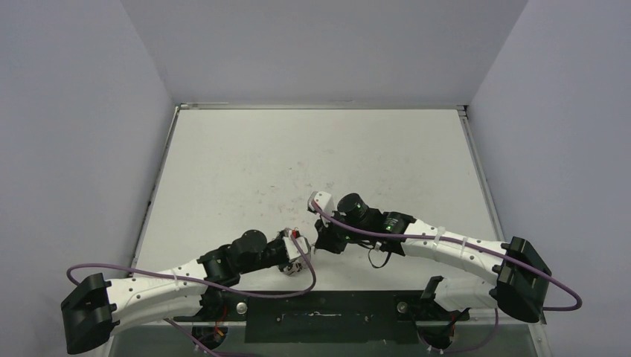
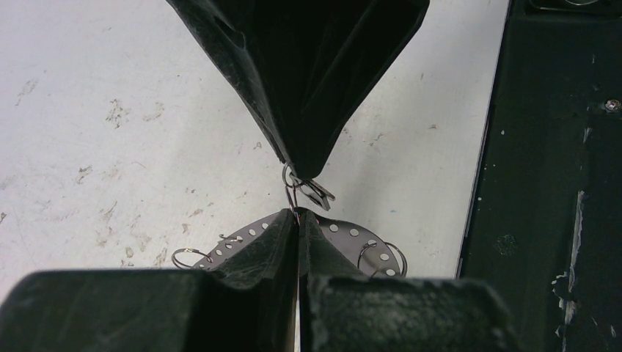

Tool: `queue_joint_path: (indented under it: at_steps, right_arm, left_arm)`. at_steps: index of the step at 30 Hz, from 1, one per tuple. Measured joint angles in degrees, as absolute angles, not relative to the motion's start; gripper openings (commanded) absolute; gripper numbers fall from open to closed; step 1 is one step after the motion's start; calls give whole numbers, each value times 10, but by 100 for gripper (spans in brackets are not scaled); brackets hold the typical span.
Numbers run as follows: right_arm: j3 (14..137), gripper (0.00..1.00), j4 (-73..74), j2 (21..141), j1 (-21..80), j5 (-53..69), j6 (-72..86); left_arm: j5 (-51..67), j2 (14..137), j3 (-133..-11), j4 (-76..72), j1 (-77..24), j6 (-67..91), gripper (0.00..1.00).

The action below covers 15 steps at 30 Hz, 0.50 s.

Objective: Put the keys on the keyring

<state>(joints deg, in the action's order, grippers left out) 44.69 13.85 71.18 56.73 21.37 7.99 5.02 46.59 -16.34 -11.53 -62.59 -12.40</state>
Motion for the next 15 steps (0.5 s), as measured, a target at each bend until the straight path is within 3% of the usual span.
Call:
queue_joint_path:
  at_steps: [7,9,15]
  right_arm:
    - [444,63,137,703,567,208,79]
    - [440,69,136,688,567,208,72]
    - [435,73,132,636,567,220,50]
  left_arm:
    - [51,463,-163,-114,-626,-124,0]
    - [51,459,-163,-114,-626,-124,0]
    - [52,438,-163,-109,-626,-124,0]
